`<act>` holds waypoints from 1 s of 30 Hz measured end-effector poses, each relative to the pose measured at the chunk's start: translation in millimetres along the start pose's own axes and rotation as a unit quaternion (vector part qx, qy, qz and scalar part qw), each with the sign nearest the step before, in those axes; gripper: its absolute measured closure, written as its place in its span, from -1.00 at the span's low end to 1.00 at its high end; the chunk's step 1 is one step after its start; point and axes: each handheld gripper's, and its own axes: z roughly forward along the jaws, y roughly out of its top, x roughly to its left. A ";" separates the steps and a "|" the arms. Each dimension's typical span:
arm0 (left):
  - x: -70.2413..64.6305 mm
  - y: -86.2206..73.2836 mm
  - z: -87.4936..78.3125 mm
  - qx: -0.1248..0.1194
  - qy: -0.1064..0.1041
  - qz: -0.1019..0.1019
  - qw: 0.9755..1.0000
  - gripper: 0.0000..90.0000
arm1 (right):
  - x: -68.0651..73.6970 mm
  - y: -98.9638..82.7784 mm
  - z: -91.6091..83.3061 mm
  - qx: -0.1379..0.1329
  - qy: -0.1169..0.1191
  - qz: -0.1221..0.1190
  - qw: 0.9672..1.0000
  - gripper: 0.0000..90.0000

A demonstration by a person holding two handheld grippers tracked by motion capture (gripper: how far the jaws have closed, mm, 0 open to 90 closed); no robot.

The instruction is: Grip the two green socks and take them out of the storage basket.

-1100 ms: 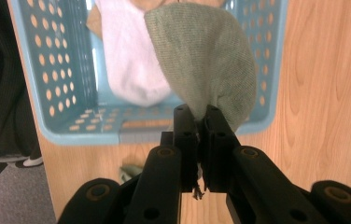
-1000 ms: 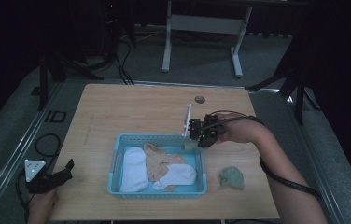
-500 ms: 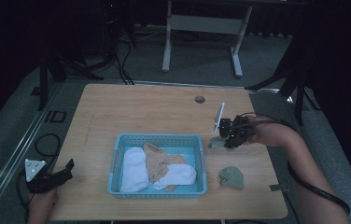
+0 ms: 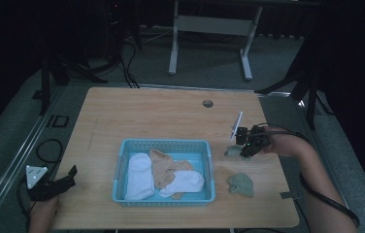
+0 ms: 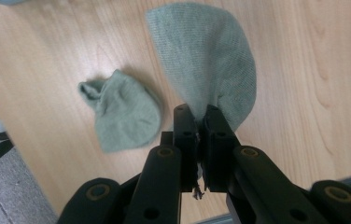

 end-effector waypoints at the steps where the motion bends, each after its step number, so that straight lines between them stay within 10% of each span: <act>1: 0.0 0.0 0.0 0.000 0.000 0.000 1.000 -0.98 | 0.0 0.0 0.0 0.000 0.000 0.000 1.000 0.91; 15: 0.0 0.0 0.0 0.000 -0.001 0.000 1.000 -0.98 | -6.1 15.7 71.7 0.013 0.028 0.016 0.999 0.90; 30: -0.1 -0.1 -0.2 -0.001 0.000 0.000 1.000 -0.98 | -4.9 -13.7 58.2 -0.019 0.002 0.062 0.998 0.09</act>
